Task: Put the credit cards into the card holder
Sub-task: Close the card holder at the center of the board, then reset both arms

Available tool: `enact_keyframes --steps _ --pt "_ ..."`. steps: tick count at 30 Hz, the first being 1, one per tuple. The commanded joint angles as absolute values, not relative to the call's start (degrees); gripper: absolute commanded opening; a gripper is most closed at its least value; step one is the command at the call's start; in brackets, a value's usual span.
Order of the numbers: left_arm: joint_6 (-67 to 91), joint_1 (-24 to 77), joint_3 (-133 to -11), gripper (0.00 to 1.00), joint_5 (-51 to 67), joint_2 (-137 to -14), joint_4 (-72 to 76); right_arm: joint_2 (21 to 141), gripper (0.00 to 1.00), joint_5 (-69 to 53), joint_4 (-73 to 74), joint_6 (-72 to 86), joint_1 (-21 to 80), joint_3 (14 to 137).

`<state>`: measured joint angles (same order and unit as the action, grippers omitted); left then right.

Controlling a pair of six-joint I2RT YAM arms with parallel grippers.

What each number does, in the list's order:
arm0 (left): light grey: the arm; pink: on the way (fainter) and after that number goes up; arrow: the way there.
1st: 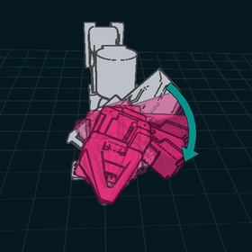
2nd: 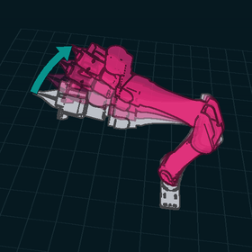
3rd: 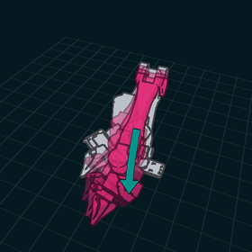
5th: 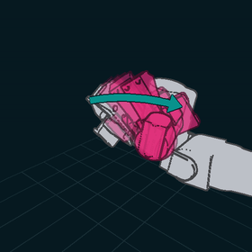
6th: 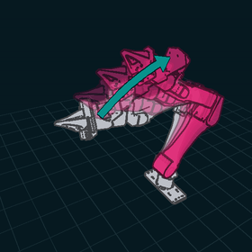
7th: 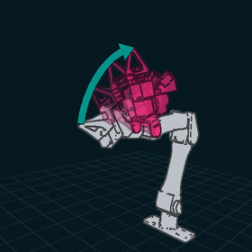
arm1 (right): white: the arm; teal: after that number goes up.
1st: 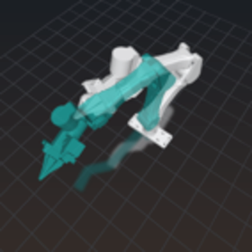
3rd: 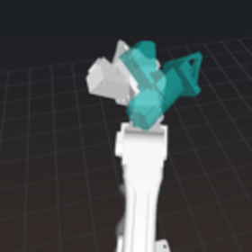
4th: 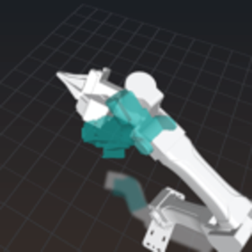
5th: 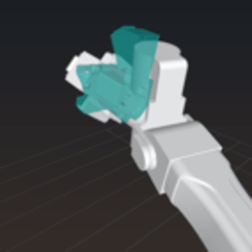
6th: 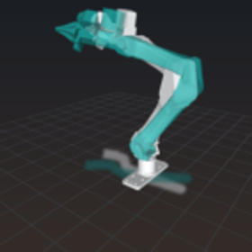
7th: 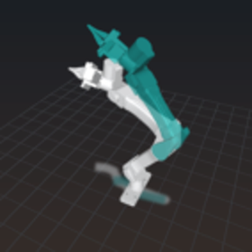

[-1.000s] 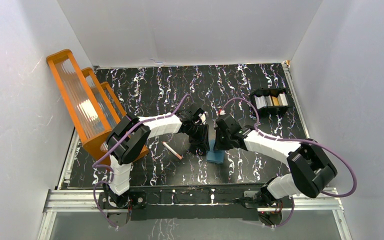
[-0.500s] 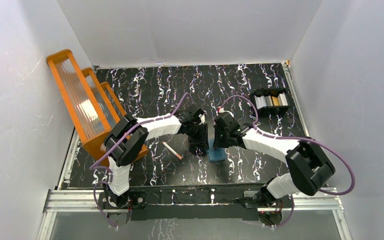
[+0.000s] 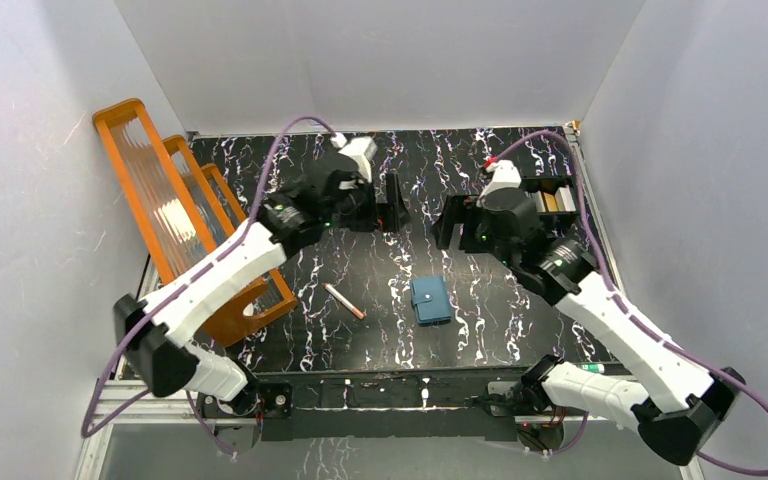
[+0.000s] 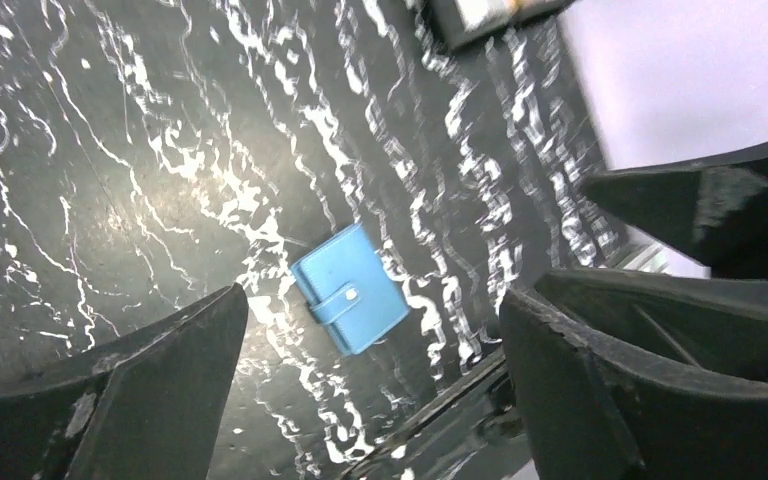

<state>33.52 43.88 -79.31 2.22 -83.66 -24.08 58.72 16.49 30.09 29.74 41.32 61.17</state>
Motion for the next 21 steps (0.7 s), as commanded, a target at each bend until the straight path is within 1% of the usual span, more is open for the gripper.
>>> enact_keyframes --steps 1,10,15,21 --pt "29.82 43.94 -81.97 0.99 -3.57 -75.82 -30.55 54.53 0.98 19.72 34.69 27.98 41.31 65.7" --pt "32.48 43.96 -73.72 0.99 1.43 -64.87 -25.94 47.47 0.98 16.81 34.38 34.11 41.39 62.5" --pt "33.24 43.96 -68.69 0.99 -0.26 -60.76 -25.79 44.69 0.98 17.57 34.46 36.57 41.39 61.44" --pt "33.72 43.99 -66.49 0.99 -1.11 -58.08 -24.12 43.45 0.98 18.67 34.29 37.08 41.34 61.92"
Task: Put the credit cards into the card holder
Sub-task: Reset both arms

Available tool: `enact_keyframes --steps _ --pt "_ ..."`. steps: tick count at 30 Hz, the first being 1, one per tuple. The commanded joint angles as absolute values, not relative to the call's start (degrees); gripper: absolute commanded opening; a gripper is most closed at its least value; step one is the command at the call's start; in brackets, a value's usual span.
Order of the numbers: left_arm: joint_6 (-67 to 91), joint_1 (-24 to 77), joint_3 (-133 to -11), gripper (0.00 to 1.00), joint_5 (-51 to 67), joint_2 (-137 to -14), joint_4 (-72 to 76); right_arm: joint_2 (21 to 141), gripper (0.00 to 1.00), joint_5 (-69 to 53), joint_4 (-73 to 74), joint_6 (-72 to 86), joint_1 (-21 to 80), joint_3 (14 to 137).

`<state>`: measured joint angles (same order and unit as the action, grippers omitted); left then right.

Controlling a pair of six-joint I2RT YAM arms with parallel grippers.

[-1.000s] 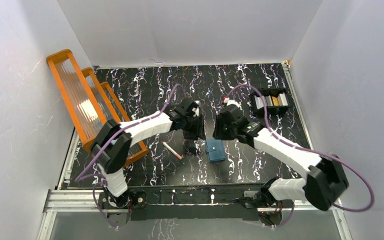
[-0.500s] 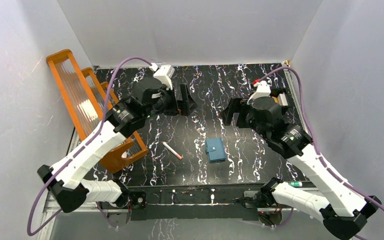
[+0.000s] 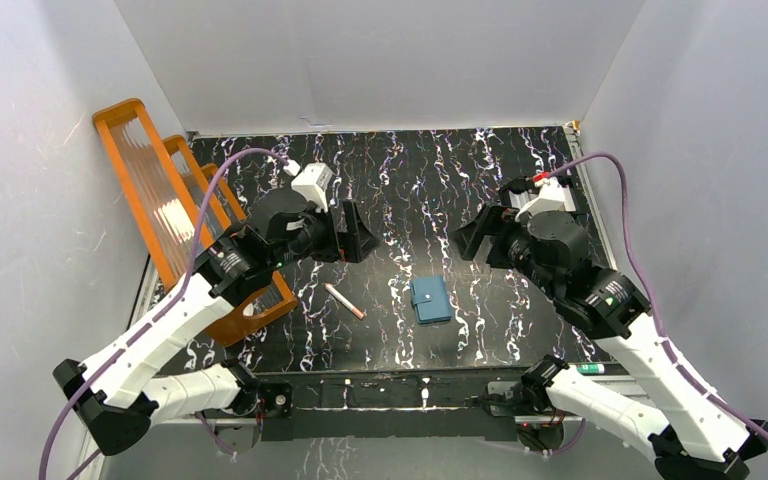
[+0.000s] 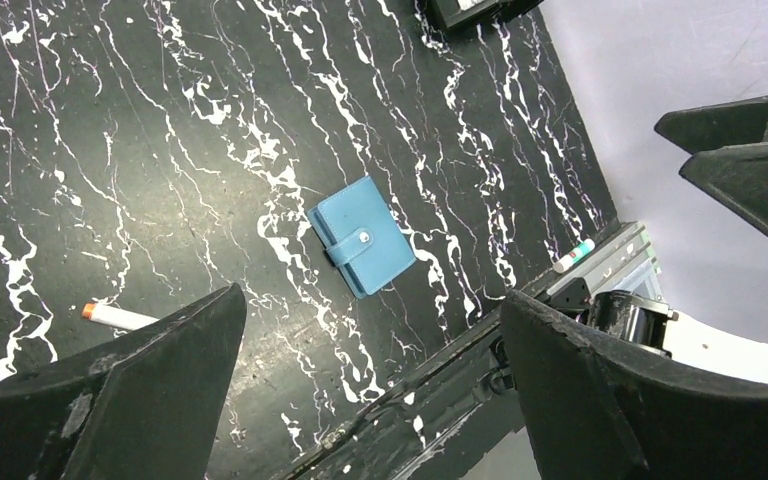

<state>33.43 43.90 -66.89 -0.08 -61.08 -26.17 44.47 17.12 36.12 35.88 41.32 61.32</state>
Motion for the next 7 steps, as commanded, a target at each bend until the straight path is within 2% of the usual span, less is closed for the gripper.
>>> enact_keyframes --steps 1,7 --pt "33.57 43.93 -66.45 0.99 -1.22 -58.02 -23.87 43.45 0.98 18.78 34.4 37.07 41.32 62.02" --pt "32.58 43.95 -66.65 0.99 -1.25 -58.01 -23.29 43.07 0.98 19.43 34.45 37.07 41.38 61.57"
